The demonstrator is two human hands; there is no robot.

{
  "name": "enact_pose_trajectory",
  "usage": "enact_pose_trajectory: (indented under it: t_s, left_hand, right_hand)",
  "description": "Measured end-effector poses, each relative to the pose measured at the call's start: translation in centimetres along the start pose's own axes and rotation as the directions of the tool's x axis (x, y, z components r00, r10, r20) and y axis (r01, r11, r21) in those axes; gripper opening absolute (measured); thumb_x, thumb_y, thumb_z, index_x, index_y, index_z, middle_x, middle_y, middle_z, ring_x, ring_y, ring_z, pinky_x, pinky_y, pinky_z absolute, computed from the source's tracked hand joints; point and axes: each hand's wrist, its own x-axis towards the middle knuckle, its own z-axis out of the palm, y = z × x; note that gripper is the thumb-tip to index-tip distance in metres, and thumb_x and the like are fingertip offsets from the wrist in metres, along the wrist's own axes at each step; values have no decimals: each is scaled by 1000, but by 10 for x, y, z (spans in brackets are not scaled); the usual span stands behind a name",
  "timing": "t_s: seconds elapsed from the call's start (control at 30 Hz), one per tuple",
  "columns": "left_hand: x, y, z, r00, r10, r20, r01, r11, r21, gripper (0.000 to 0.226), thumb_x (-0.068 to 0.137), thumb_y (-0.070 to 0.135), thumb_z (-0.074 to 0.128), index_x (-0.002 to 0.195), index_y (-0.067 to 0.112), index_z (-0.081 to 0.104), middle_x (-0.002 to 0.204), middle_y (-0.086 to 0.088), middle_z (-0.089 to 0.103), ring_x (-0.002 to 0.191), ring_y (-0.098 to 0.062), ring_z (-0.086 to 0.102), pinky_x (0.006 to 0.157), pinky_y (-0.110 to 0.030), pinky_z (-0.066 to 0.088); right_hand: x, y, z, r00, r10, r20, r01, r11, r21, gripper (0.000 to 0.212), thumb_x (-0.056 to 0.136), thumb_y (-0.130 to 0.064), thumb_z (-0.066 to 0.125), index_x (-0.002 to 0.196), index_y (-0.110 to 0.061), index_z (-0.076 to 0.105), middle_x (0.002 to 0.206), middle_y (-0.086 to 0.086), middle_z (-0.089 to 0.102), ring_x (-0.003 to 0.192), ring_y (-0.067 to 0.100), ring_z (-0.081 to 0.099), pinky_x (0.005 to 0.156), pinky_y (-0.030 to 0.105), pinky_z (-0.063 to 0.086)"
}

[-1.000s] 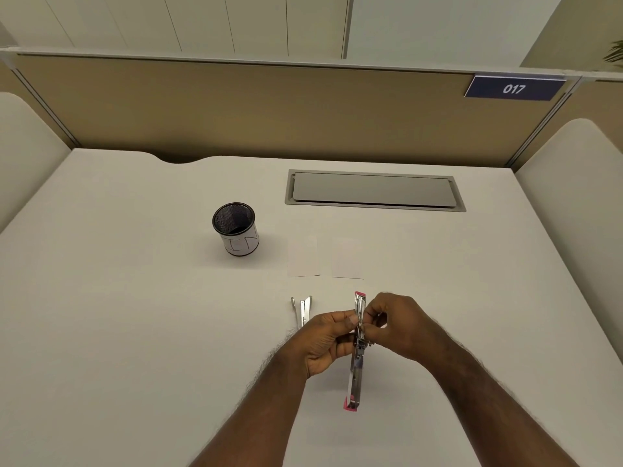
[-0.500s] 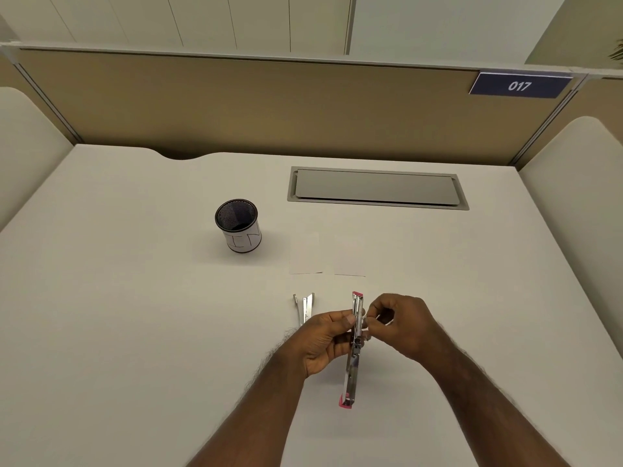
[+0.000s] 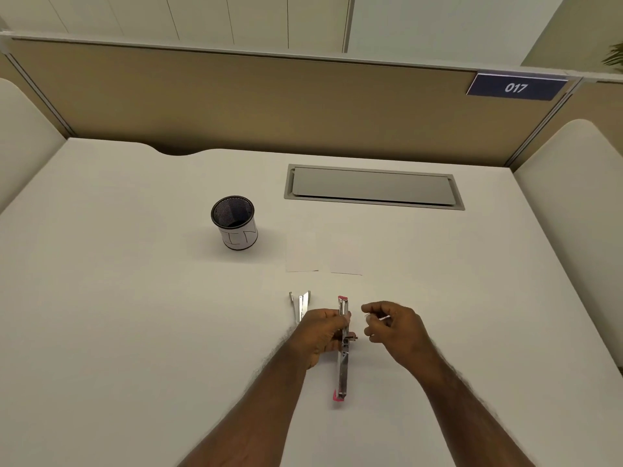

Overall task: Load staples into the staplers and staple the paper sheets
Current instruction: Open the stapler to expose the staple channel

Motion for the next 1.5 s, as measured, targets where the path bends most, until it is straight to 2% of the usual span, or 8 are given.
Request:
enact_pose_trajectory:
  t_s: [0.13, 0.3, 0.43, 0.63, 0.8, 1.07, 1.27, 1.5]
  left_hand:
    - [6, 2, 3, 999, 49, -25, -44, 985, 164, 15, 90, 7, 62, 92, -7, 67, 80, -19, 61, 71, -25, 67, 64, -31, 58]
    - [17, -2, 8, 978, 168, -123, -113, 925, 363, 26, 76, 23, 67, 61, 4, 60, 60, -11, 48, 61, -20, 47, 62, -35, 47]
    - [14, 1, 15, 947, 254, -198, -108, 830, 548, 30, 78, 29, 66, 56, 10, 63, 47, 6, 52, 47, -12, 46, 52, -22, 39]
    - [14, 3, 22, 904, 328, -273, -66, 739, 671, 24, 86, 32, 64, 70, 16, 70, 58, 7, 61, 54, -10, 56, 52, -20, 40]
    - [16, 2, 25, 892, 330, -309, -12, 701, 713, 29, 86, 34, 63, 77, 8, 71, 74, -5, 73, 71, -22, 69, 62, -27, 52]
    - [14, 4, 32, 852, 394, -344, 39, 608, 793, 27, 88, 39, 58, 95, 17, 71, 95, -2, 71, 93, -21, 66, 76, -30, 51]
    - [15, 2, 32, 847, 439, -298, -20, 588, 809, 25, 93, 32, 55, 96, 14, 71, 93, -3, 70, 84, -17, 67, 68, -25, 52]
    - [8, 17, 13, 739, 638, -216, -197, 511, 837, 29, 93, 25, 48, 115, 18, 66, 115, 1, 62, 108, -17, 59, 90, -30, 47]
  right_hand:
    - [2, 8, 13, 999, 48, -13, -46, 993, 106, 14, 88, -7, 63, 96, -13, 72, 76, 2, 71, 66, 13, 70, 64, 29, 60]
    - [3, 12, 20, 997, 77, -14, -74, 983, 169, 13, 89, -7, 63, 93, -16, 73, 76, -3, 71, 68, 17, 71, 63, 31, 60]
    - [3, 14, 19, 997, 75, -6, -73, 986, 153, 14, 89, -9, 63, 91, -19, 72, 78, -1, 73, 69, 17, 72, 63, 29, 60]
    - [5, 18, 18, 996, 87, -13, -85, 989, 124, 14, 90, -10, 63, 97, -18, 71, 86, 1, 72, 71, 16, 72, 64, 27, 61]
    - [6, 21, 18, 995, 95, -14, -93, 990, 105, 14, 91, -12, 63, 100, -17, 70, 89, 0, 72, 73, 14, 72, 60, 21, 58]
    - [5, 23, 17, 995, 93, -26, -91, 993, 70, 17, 91, -14, 63, 106, -14, 70, 92, -1, 71, 75, 14, 71, 62, 21, 59]
    - [6, 17, 16, 996, 75, -40, -73, 996, 56, 22, 91, -15, 63, 112, -9, 69, 96, 4, 72, 78, 15, 71, 69, 25, 61]
    - [15, 0, 16, 995, 70, -70, -54, 977, 207, 19, 85, -9, 70, 105, -8, 72, 82, 6, 75, 66, 12, 71, 61, 20, 58]
